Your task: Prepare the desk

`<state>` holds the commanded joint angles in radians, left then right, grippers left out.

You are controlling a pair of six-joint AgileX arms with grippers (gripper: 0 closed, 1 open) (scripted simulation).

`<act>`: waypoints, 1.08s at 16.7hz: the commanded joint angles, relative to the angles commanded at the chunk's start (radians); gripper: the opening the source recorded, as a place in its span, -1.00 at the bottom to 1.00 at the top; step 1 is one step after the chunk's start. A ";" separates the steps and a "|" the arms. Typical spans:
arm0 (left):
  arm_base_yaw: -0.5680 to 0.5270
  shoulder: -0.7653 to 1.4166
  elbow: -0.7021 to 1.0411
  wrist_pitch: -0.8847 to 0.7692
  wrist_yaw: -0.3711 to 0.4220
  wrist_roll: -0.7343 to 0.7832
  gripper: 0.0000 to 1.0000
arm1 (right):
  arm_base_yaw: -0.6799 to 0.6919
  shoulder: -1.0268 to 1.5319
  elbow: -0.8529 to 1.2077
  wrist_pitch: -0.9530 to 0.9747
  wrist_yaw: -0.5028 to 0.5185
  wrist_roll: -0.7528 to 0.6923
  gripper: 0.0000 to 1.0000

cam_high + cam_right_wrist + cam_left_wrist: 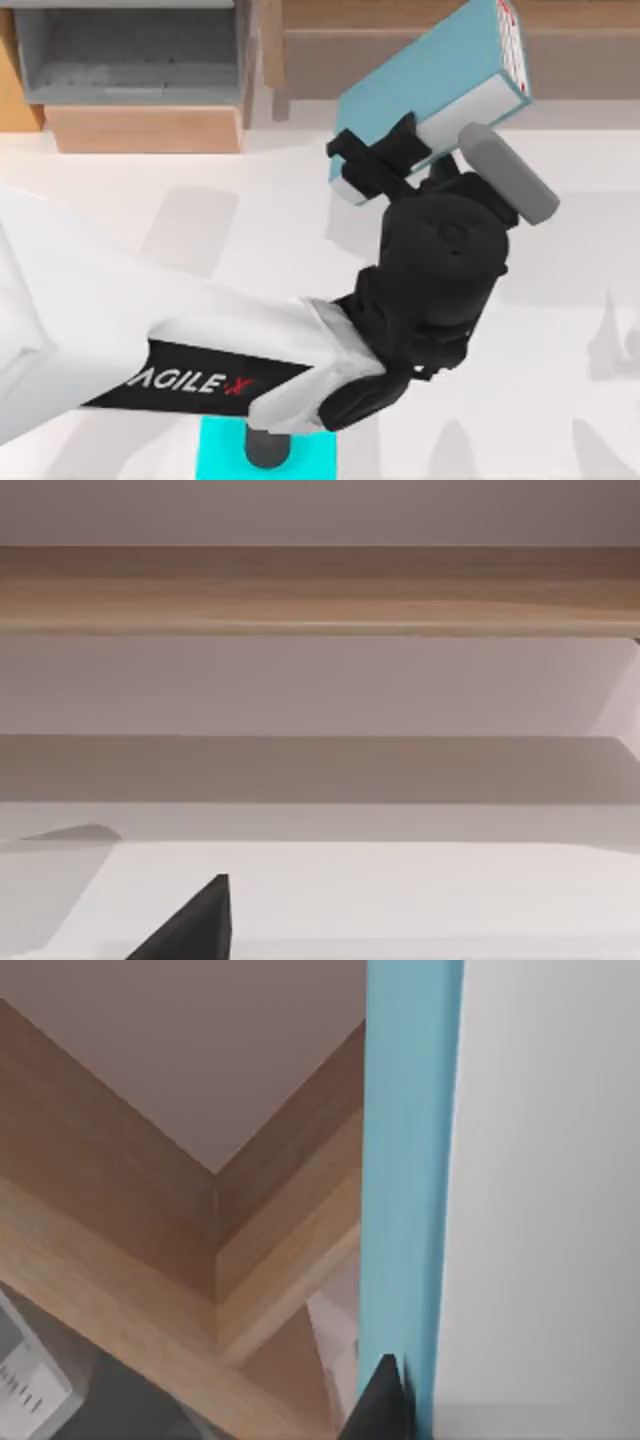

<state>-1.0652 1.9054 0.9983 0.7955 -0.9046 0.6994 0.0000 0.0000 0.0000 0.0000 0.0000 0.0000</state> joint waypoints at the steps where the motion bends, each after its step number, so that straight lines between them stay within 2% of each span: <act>1: 0.026 -0.038 -0.074 0.016 0.017 0.065 -1.00 | 0.000 0.000 0.000 0.000 0.000 0.000 1.00; 4: 0.147 -0.132 -0.265 0.047 0.095 0.260 -1.00 | 0.000 0.000 0.000 0.000 0.000 0.000 1.00; 8: 0.387 -0.204 -0.405 0.049 0.252 0.499 -1.00 | 0.000 0.000 0.000 0.000 0.000 0.000 1.00; 13: 0.684 -0.207 -0.366 0.029 0.518 0.729 -1.00 | 0.000 0.000 0.000 0.000 0.000 0.000 1.00; 16: 0.790 -0.165 -0.300 0.005 0.661 0.807 -1.00 | 0.000 0.000 0.000 0.000 0.000 0.000 1.00; 18: 0.825 -0.138 -0.273 -0.010 0.714 0.833 -1.00 | 0.000 0.000 0.000 0.000 0.000 0.000 1.00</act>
<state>-0.2402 1.7671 0.7257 0.7860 -0.1903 1.5326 0.0000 0.0000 0.0000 0.0000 0.0000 0.0000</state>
